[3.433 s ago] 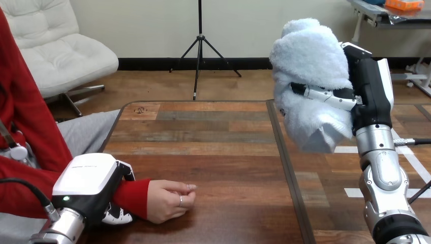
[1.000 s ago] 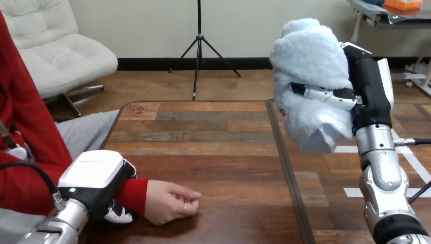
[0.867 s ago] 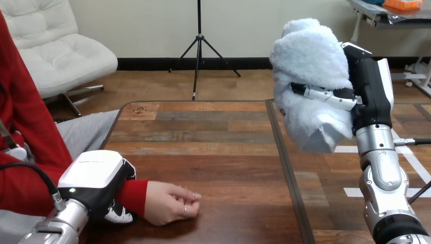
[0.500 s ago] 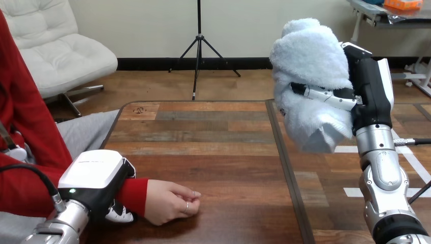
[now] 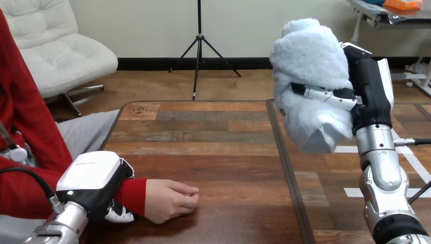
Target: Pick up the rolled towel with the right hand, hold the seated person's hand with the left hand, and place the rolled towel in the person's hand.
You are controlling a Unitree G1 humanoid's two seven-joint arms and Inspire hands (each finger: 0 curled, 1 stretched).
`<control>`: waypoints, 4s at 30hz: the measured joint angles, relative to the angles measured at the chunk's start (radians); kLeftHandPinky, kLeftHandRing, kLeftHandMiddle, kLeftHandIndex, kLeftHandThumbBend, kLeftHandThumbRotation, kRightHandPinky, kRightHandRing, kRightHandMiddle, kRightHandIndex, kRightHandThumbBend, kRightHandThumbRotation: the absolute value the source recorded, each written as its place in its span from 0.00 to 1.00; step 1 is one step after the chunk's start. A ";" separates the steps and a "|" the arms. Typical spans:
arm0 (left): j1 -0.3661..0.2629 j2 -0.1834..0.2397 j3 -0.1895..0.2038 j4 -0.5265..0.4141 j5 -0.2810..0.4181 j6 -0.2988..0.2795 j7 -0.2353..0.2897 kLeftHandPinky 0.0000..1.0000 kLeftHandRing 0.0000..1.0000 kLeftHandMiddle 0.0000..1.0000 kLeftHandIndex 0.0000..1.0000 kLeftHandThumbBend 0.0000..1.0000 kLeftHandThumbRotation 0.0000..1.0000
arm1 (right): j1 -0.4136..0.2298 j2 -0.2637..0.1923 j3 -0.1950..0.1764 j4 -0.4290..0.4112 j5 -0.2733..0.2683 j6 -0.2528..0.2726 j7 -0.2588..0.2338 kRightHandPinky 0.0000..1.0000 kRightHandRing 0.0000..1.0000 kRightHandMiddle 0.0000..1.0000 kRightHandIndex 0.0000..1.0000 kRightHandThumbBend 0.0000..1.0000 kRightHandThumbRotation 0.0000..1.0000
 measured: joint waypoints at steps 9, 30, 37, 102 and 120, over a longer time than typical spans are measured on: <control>0.009 0.001 0.002 0.020 -0.024 -0.023 0.045 0.19 0.25 0.30 0.30 0.63 0.00 | 0.000 0.000 0.000 0.000 -0.001 0.000 0.000 0.23 0.29 0.36 0.41 0.81 0.00; 0.041 0.002 0.020 0.024 -0.061 -0.058 0.087 0.21 0.24 0.29 0.30 0.63 0.00 | 0.000 0.000 0.001 0.000 -0.010 0.002 -0.009 0.23 0.28 0.36 0.41 0.80 0.00; 0.057 0.001 0.035 0.015 -0.073 -0.074 0.108 0.21 0.24 0.29 0.30 0.61 0.00 | 0.000 0.000 0.002 0.000 -0.011 0.003 -0.010 0.24 0.29 0.36 0.41 0.80 0.00; 0.090 -0.017 0.114 -0.131 -0.141 -0.108 0.109 0.24 0.28 0.34 0.34 0.66 0.00 | 0.035 0.056 0.023 -0.034 -0.019 0.030 -0.005 0.25 0.29 0.36 0.41 0.78 0.00; 0.088 -0.019 0.113 -0.134 -0.141 -0.116 0.109 0.22 0.26 0.31 0.32 0.69 0.00 | 0.039 0.092 0.058 -0.042 -0.053 0.034 -0.036 0.24 0.29 0.36 0.41 0.77 0.00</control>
